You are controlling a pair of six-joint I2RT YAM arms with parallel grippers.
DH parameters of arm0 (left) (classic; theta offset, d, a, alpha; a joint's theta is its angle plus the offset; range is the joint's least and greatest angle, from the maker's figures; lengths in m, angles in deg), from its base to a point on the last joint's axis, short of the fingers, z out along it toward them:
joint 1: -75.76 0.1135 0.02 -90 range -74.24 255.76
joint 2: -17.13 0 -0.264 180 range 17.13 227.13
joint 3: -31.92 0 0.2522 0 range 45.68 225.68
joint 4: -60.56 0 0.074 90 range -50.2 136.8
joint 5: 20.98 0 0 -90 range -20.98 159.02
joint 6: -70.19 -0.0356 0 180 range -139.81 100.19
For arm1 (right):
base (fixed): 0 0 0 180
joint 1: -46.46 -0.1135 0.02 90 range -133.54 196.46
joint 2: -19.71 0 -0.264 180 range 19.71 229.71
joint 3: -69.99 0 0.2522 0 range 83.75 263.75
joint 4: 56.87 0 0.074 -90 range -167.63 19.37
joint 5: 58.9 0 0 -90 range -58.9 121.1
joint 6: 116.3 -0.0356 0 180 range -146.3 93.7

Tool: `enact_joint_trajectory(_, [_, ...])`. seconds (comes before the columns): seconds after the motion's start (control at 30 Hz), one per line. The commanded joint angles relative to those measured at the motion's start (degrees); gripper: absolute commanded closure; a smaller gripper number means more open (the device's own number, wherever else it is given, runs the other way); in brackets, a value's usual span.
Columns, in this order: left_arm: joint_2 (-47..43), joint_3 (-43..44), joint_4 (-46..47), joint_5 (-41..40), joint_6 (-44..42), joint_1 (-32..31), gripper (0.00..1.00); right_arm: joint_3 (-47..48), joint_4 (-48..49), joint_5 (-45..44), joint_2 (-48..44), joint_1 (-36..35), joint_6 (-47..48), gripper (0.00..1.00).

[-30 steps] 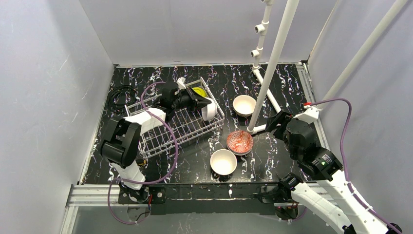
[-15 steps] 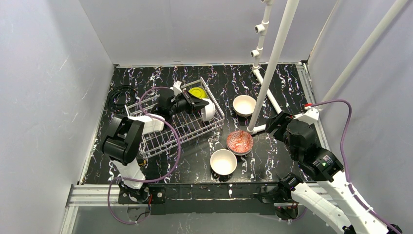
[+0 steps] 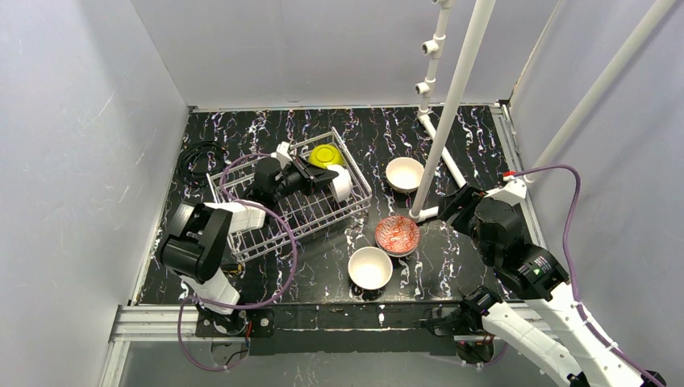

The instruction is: Load the bowls into the dish rack

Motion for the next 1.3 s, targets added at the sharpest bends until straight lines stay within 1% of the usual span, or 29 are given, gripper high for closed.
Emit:
enact_joint_trajectory(0.0, [-0.8, -3.5, -11.6, -2.2, -3.7, 0.6, 0.9, 1.2, 2.5, 0.1, 0.3, -0.3, 0.1, 0.24])
enact_joint_trajectory(0.17, [-2.6, -3.6, -16.1, -3.5, -5.8, 1.0, 0.88, 1.2, 2.4, 0.2, -0.1, -0.3, 0.0, 0.24])
enact_joint_trajectory(0.33, [-4.6, -5.7, -19.8, -5.8, -6.8, 1.5, 0.86, 0.9, 2.3, -0.1, -0.3, -0.4, 0.0, 0.24])
enact_joint_trajectory(0.37, [-5.1, -6.1, -20.2, -6.2, -7.2, 1.8, 0.84, 0.8, 2.4, -0.1, -0.4, -0.3, 0.0, 0.24])
enact_joint_trajectory(0.47, [-6.8, -6.8, -21.5, -7.2, -9.0, 2.0, 0.75, 0.8, 2.4, -0.1, -0.3, -0.3, -0.1, 0.24])
enact_joint_trajectory(0.6, [-8.0, -7.0, -23.7, -8.0, -10.9, 2.1, 0.69, 0.7, 2.3, 0.0, -0.4, -0.3, -0.2, 0.24])
enact_joint_trajectory(0.77, [-9.2, -6.7, -26.6, -9.8, -13.0, 2.5, 0.67, 0.4, 2.2, -0.4, -1.0, -0.3, -0.2, 0.24])
enact_joint_trajectory(0.9, [-9.8, -5.1, -30.3, -10.7, -16.5, 2.6, 0.63, -0.1, 2.1, -0.5, -1.6, -0.3, -0.3, 0.23])
enact_joint_trajectory(1.1, [-13.2, -3.9, -34.1, -12.5, -20.0, 2.7, 0.59, -0.1, 1.6, -1.0, -2.1, -0.3, -0.2, 0.24])
enact_joint_trajectory(1.27, [-15.8, -0.9, -37.6, -12.1, -25.5, 2.7, 0.51, -0.2, 1.8, -0.8, -2.2, -0.3, -0.2, 0.23])
